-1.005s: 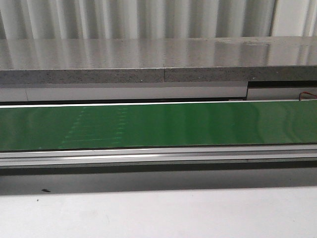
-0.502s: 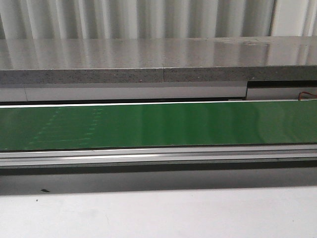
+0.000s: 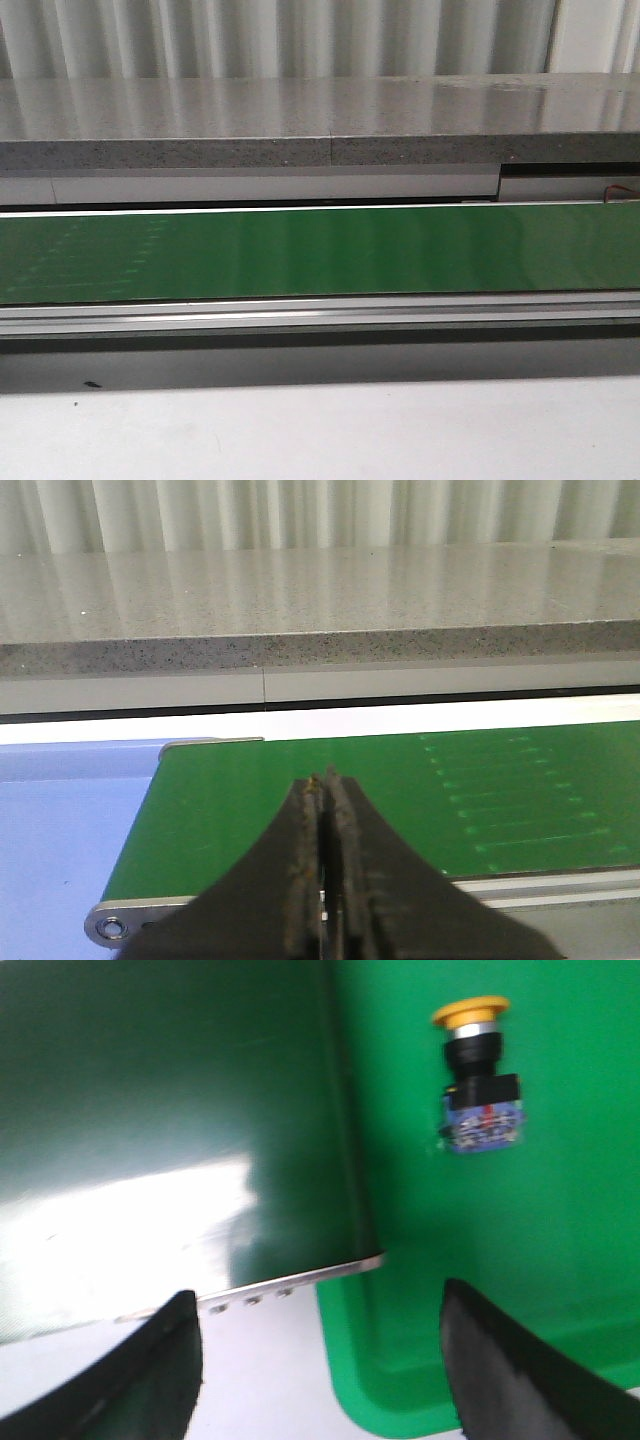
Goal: Move button from right to left
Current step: 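Lower the right gripper and grasp the yellow push button's blue base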
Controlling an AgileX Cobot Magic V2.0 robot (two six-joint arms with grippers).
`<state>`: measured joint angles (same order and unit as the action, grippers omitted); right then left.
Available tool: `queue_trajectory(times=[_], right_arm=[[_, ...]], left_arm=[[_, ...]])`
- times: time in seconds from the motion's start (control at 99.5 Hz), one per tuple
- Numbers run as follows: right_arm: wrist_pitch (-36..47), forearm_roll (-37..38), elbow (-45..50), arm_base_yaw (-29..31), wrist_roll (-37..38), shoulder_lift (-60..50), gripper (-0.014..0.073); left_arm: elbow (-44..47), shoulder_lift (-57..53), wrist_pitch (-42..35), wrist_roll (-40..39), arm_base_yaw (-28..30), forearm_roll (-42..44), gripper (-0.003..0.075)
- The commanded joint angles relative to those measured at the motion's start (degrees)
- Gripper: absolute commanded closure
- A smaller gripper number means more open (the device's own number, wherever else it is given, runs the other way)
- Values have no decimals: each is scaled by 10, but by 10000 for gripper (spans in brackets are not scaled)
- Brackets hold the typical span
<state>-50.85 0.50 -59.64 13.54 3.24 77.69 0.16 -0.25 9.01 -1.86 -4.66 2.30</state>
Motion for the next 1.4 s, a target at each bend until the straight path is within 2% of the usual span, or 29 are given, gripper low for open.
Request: queue_trajectory(times=[0.0,0.251,0.593,0.944,1.015,1.085,1.166,1.206,1.387], right_arm=[[19,5,-36,41,-2,23,85],[17,7,-93,97,-8,138,85],[-1,38,-167,100,-39,259,85],[5,41,-212,101,-59,338,92],[-4,41,-221,101,-59,346,158],[-15,41,-227,101,-59,352,291],[-18,41,-232,101,-59,353,401],[-20,41,-235,101,-59,352,422],[-45,40,-250,100,-59,324,419]], left_arm=[[22,-18,-44,-7,-3,-1,741],[22,-18,-44,-7,-3,-1,741],[22,-18,-44,-7,-3,-1,741],[22,-18,-44,-7,-3,-1,741],[22,-18,-44,-7,-3,-1,741],[22,-18,-44,-7,-3,-1,741],[22,-18,-44,-7,-3,-1,741],[22,-18,-44,-7,-3,-1,741],[22,-18,-44,-7,-3,-1,741]])
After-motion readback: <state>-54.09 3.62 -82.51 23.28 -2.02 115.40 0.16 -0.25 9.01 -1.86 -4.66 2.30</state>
